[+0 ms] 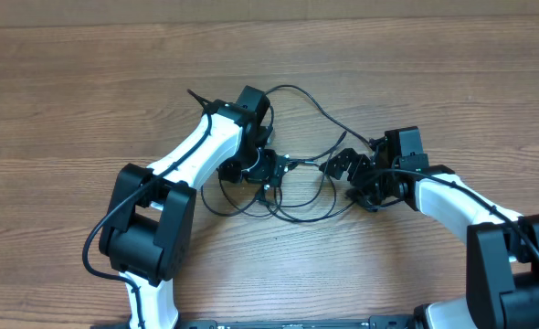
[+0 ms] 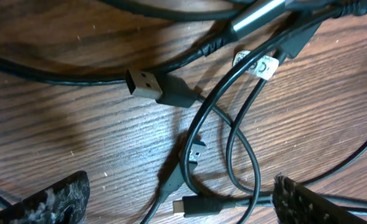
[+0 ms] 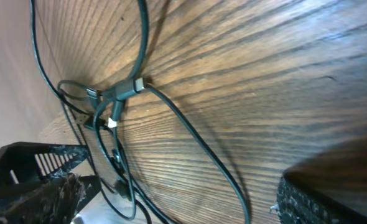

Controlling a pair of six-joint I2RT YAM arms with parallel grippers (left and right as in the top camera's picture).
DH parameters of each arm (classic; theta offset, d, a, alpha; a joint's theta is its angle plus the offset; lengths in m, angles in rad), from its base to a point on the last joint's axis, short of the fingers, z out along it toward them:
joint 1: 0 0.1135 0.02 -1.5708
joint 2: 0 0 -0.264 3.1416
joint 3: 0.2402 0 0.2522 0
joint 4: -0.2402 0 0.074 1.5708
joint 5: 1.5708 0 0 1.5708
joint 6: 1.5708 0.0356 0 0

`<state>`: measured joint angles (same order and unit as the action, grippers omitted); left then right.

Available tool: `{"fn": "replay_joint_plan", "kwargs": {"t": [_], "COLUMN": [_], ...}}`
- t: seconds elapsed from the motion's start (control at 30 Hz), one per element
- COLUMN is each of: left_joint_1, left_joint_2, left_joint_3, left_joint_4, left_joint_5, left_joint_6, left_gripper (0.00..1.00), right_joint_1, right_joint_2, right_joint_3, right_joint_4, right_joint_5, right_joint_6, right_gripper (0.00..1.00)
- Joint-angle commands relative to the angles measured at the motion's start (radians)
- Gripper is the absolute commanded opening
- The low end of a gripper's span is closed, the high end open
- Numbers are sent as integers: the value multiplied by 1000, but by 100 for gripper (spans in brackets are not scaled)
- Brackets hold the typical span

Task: Untangle cables
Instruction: 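Pull the right gripper up-right away from the cables, left holding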

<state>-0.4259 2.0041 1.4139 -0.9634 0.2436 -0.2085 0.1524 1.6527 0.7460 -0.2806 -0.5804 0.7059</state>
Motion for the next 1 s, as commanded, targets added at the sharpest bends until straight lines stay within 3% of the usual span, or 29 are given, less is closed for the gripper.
{"fn": "replay_joint_plan", "kwargs": {"t": [0.0, 0.23, 0.47, 0.67, 0.83, 0.97], "left_joint_1": [-7, -7, -6, -6, -6, -6], "left_joint_2": [-6, -6, -6, -5, -3, -3], "left_joint_3": [-3, -3, -3, -3, -5, -5], "left_joint_4": [8, 8, 36, 56, 47, 49], "left_joint_5": [12, 8, 8, -4, -115, -120], "left_joint_6": [-32, -35, -66, -74, -130, -139], "left_gripper": [94, 94, 99, 99, 99, 98], "right_joint_1": [10, 10, 9, 9, 9, 9], "right_joint_2": [44, 44, 44, 44, 46, 46], "right_joint_3": [-32, 48, 343, 560, 560, 541], "right_joint_4": [43, 46, -310, -602, -716, -770], "right_joint_5": [28, 29, 71, 318, 532, 679], "right_joint_6": [47, 19, -165, -244, -244, -243], "right_gripper": [100, 100, 99, 100, 100, 100]}}
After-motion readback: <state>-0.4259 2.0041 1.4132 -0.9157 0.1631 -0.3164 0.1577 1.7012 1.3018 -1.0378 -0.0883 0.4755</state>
